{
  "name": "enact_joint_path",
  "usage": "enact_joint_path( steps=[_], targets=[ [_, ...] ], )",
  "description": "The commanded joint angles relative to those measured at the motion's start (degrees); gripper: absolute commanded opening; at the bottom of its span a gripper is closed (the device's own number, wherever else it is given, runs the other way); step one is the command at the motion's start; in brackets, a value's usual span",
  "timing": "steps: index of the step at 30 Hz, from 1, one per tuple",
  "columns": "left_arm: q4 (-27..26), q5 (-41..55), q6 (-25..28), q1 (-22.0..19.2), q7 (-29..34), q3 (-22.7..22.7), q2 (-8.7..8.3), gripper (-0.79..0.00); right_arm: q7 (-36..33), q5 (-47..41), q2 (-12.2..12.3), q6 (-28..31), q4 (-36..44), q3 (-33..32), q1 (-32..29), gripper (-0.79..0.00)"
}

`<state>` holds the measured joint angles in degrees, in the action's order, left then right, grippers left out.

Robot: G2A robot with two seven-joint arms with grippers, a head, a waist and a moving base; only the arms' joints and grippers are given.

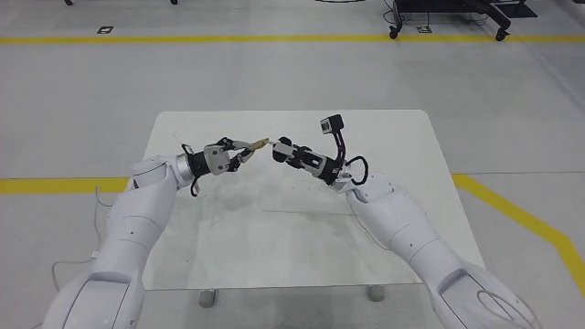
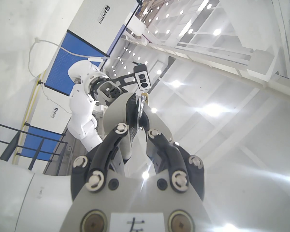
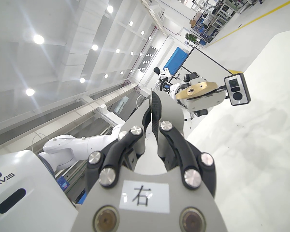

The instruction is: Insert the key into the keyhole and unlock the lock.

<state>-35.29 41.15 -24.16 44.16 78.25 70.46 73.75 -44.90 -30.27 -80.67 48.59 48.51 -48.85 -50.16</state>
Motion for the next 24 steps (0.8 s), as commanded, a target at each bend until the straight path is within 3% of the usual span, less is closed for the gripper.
enact_joint_path(
  steps=[1,11,24],
  targets=[
    [0.49,-0.04,0.10,-0.37,1.17,-0.74,0.15,-0.785,-0.07,-0.58,-0.45,0.38,-1.22,0.39,0.64,-0.785],
    [2.17,3.80,0.95,-1.05,2.83,-4.64,0.75,-0.785,-0.77,-2.05,-2.18,2.43,-5.84,1.56,2.83,-0.785],
    [2.45,5.17,3.02,-2.18,4.82,-8.50,0.05,-0.785,2.07,-1.76,-3.68,5.53,-10.13,1.19,4.67,-0.785]
  ],
)
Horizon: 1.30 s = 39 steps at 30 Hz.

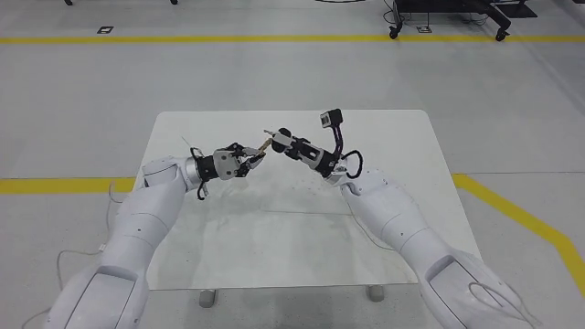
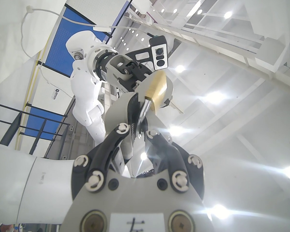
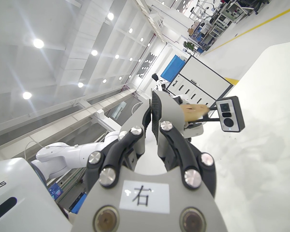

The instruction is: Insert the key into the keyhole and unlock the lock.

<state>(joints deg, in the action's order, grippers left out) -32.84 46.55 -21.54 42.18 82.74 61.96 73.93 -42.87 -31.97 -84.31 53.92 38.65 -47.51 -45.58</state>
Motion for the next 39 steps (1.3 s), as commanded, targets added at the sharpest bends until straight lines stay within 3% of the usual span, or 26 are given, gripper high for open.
enact_joint_path(
  steps=[1,5,8,13,17,23,28,33,39],
  targets=[
    [-0.13,-0.89,1.52,-0.45,0.18,0.08,-0.28,-0.785,0.09,-0.16,-0.07,0.34,-0.46,-0.33,0.16,-0.785],
    [-1.60,-2.83,8.32,-0.65,-1.18,0.97,-0.87,-0.785,0.42,-0.64,0.06,1.39,-0.99,-1.44,0.12,-0.785],
    [-4.54,-9.37,18.35,-0.85,-5.40,1.07,-1.71,-0.785,0.76,-0.95,0.27,1.96,-1.12,-2.39,-0.23,-0.785],
    [-15.57,-24.21,36.65,2.02,-8.65,1.05,-3.70,-0.785,1.80,-0.36,0.50,0.93,-1.30,-3.43,-0.65,-0.785],
    [-25.29,-38.89,46.67,6.34,-12.16,2.66,-5.92,-0.785,2.52,0.16,0.50,0.45,-0.96,-3.88,-1.02,-0.785],
    [-38.79,-57.00,46.85,13.50,-22.36,5.59,-8.16,-0.785,2.49,0.20,0.46,0.03,-0.89,-4.50,-1.40,-0.785],
    [-47.26,-62.07,46.06,17.85,-23.52,6.45,-9.11,-0.785,2.60,0.92,0.32,-0.68,-1.30,-4.71,-1.20,-0.785],
    [-52.58,-64.67,45.72,20.24,-23.03,7.60,-9.90,-0.785,2.96,1.58,0.16,-0.78,-1.86,-4.94,-1.01,-0.785],
    [-58.05,-76.35,45.14,23.28,-27.44,7.50,-10.62,-0.785,3.46,4.10,-0.16,-2.31,-3.07,-4.44,-0.57,-0.785]
  ],
)
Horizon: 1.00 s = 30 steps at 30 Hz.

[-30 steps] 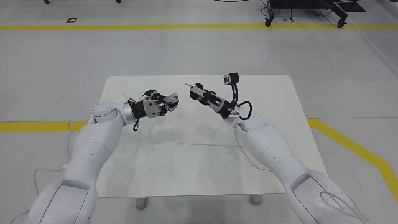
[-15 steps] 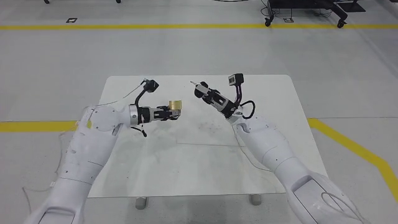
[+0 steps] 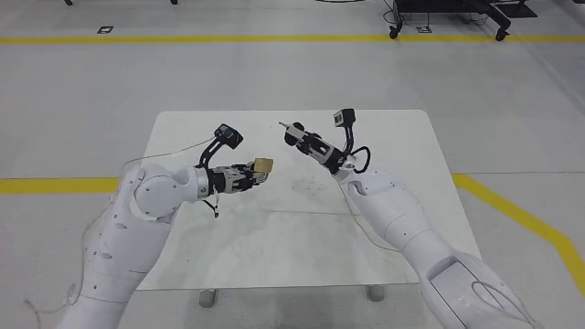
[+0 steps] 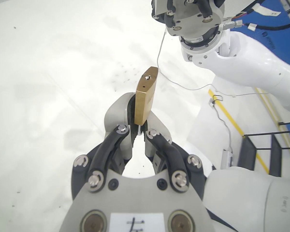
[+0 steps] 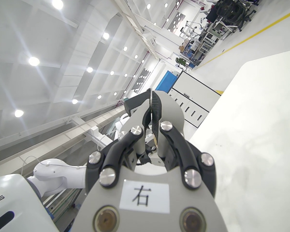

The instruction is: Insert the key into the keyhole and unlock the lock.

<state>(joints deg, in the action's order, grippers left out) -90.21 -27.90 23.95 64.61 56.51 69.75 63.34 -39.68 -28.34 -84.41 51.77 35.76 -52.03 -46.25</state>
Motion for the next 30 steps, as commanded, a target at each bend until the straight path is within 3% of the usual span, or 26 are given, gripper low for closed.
enact_joint_path(
  steps=[1,8,20,25,30],
  targets=[
    [-1.33,-1.67,-0.56,1.46,-2.25,-0.25,-0.06,-0.785,0.60,0.67,-0.17,-0.18,-0.23,0.11,0.08,-0.785],
    [-4.90,-8.98,-0.85,3.70,-5.79,-0.56,-0.54,-0.785,2.39,5.77,-0.32,-1.71,-2.00,0.64,0.99,-0.785],
    [-4.53,-6.72,-4.31,4.19,-6.70,-0.53,-0.71,-0.785,0.90,7.43,-0.63,-2.31,-1.07,0.82,0.90,-0.785],
    [1.42,8.09,-15.02,1.65,-5.56,-0.08,0.22,-0.785,1.04,7.44,-0.56,-0.99,-0.68,0.14,0.90,-0.785],
    [12.72,29.98,-31.15,-3.96,2.03,-0.91,1.86,-0.785,2.89,8.07,-0.28,1.20,-0.34,-0.98,0.57,-0.785]
  ],
)
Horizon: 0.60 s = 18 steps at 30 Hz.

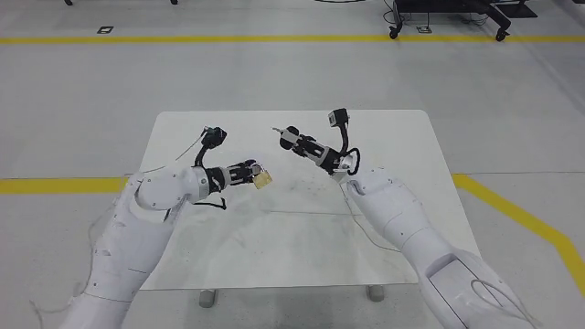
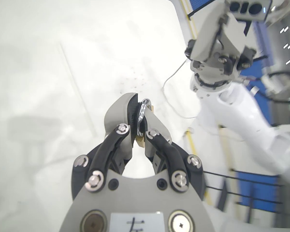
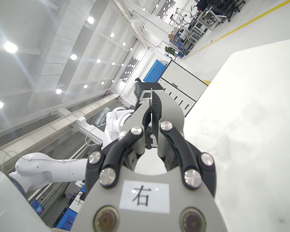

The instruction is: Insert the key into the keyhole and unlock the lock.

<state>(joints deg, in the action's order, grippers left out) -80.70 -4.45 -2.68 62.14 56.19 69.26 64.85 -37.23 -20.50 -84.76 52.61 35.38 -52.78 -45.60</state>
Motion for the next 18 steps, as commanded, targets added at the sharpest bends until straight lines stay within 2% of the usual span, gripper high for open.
enact_joint_path(
  steps=[1,6,12,18],
  targets=[
    [6.34,9.86,-6.84,-3.41,3.56,-0.76,0.71,-0.785,1.07,0.51,0.17,0.90,0.26,-0.55,-0.26,-0.785],
    [14.55,19.93,-10.15,-7.92,7.94,-2.17,1.89,-0.785,3.38,2.28,0.64,2.34,0.82,-1.77,-0.84,-0.785],
    [20.25,23.15,-8.94,-12.38,7.61,-4.27,2.94,-0.785,6.01,5.52,1.59,2.67,2.96,-3.70,-1.49,-0.785],
    [27.25,27.69,-8.41,-17.85,6.70,-6.99,4.72,-0.785,7.12,8.72,2.56,0.16,7.12,-5.33,-2.49,-0.785]
  ],
)
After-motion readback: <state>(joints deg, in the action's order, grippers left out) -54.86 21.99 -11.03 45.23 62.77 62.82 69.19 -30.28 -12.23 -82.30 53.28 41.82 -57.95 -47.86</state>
